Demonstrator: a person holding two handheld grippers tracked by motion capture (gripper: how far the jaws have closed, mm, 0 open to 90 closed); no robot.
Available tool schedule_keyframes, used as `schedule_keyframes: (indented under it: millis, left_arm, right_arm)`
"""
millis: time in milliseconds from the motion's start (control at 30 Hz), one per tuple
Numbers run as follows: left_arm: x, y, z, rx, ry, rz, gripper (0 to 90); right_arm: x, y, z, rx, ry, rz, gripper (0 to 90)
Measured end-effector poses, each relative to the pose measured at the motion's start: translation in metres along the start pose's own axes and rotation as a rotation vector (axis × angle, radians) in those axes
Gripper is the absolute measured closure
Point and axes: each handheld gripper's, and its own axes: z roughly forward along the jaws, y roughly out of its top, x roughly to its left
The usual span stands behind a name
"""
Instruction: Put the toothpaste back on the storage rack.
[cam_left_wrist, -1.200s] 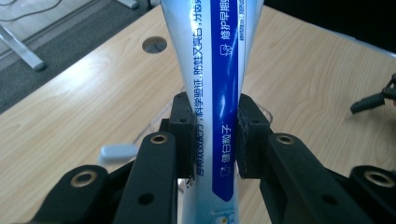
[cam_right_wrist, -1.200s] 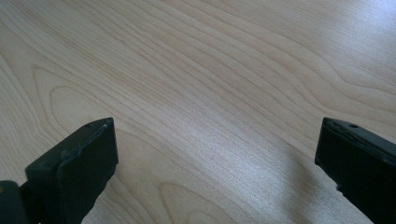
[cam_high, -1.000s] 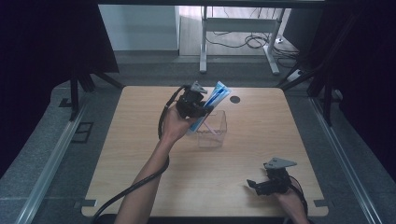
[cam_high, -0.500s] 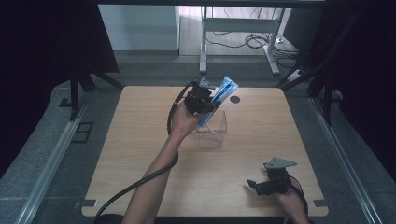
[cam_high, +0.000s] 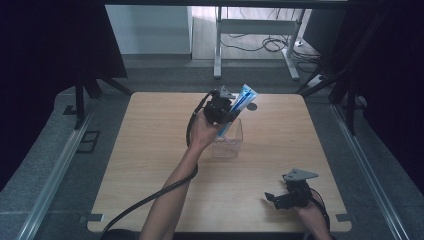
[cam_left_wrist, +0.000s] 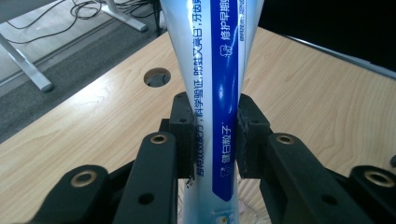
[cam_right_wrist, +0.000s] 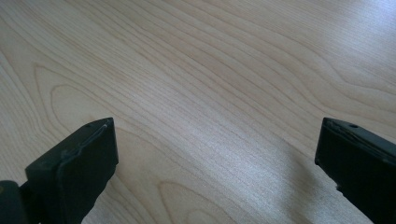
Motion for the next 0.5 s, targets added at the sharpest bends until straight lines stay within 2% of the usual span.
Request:
schedule_keyframes:
  millis: [500]
  left_arm:
    - [-0.004,-0.023,0.021,0.025,0.006,0.008,72.3]
  right_arm:
    - [0.000,0.000,0.000,0.005,0.002,0.005,0.0]
